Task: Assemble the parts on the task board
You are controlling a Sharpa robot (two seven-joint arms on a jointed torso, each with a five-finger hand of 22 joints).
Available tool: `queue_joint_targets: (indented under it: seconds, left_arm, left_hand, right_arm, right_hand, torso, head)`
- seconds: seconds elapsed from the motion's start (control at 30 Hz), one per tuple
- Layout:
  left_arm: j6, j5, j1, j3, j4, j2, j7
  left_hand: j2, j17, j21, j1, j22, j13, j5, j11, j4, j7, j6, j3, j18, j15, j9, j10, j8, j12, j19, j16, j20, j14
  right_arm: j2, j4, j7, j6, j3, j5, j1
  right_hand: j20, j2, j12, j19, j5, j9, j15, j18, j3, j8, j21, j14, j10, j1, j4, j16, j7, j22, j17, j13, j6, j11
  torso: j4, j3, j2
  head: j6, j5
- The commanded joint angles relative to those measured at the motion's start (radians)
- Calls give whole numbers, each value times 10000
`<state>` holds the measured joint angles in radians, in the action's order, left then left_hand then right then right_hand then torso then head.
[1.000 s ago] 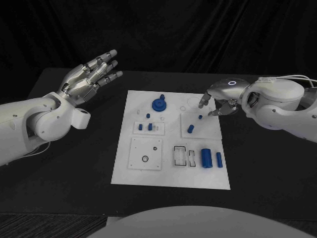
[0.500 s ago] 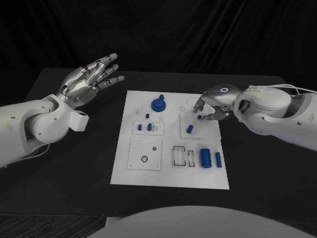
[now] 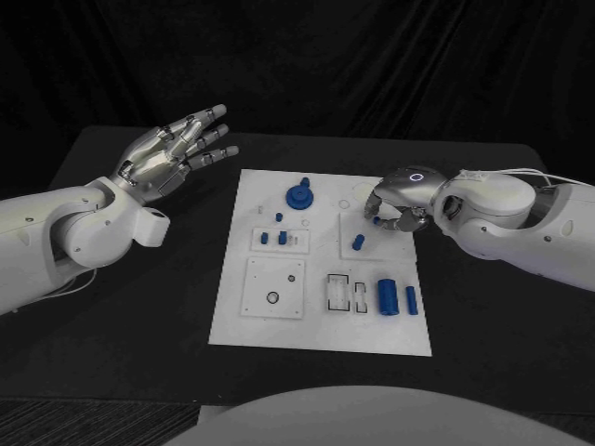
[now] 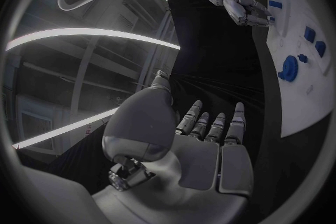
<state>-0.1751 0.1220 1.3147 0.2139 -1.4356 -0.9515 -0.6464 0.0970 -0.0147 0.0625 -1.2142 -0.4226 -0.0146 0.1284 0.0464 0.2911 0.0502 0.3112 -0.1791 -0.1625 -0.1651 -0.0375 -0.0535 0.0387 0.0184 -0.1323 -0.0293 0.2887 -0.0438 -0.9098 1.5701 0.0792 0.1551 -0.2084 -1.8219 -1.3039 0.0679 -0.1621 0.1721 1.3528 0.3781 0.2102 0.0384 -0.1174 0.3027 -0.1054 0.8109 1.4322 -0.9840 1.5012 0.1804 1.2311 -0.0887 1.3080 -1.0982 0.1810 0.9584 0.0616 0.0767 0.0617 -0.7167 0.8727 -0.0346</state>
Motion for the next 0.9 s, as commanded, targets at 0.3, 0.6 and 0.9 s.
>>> queue_joint_targets:
  seconds: [0.3,0.6,0.9]
  left_arm:
    - [68,-84,-63,-9,-2,38,-30]
    - [-68,-83,-97,-9,23,71,72]
    - [-79,-83,-121,-8,47,80,178]
  left_hand:
    - [206,8,-208,-234,879,-19,263,97,-10,48,147,-161,-144,0,-20,-114,61,81,372,-26,-86,10]
    - [334,-11,-132,-421,619,-25,478,126,-26,111,260,-218,-177,-64,-32,-135,83,107,227,-94,-32,-55]
    - [476,-39,-15,-700,407,-37,824,159,-61,226,473,-320,-167,-147,-55,-184,143,157,-30,-217,8,-175]
  right_arm:
    - [77,-178,36,43,6,-112,126]
    - [90,-277,-75,197,6,-112,181]
    - [41,-292,-397,939,6,-112,199]
  right_hand:
    - [16,-107,-27,-141,143,161,-9,-83,345,-264,-209,-114,-264,-73,-168,-73,-160,965,33,-116,519,31]
    - [49,-68,160,-159,-186,389,-40,-84,527,-447,-210,-130,-950,-160,-380,-74,-201,966,22,-151,844,29]
    - [72,87,358,-87,-142,769,-103,-37,634,-812,64,-73,-1727,-10,-735,27,-199,1025,-107,-127,1413,-88]
  torso:
    - [1,10,5]
    - [-4,14,8]
    - [-2,17,9]
  head:
    - [-1,-34]
    - [-1,-10]
    - [-1,13]
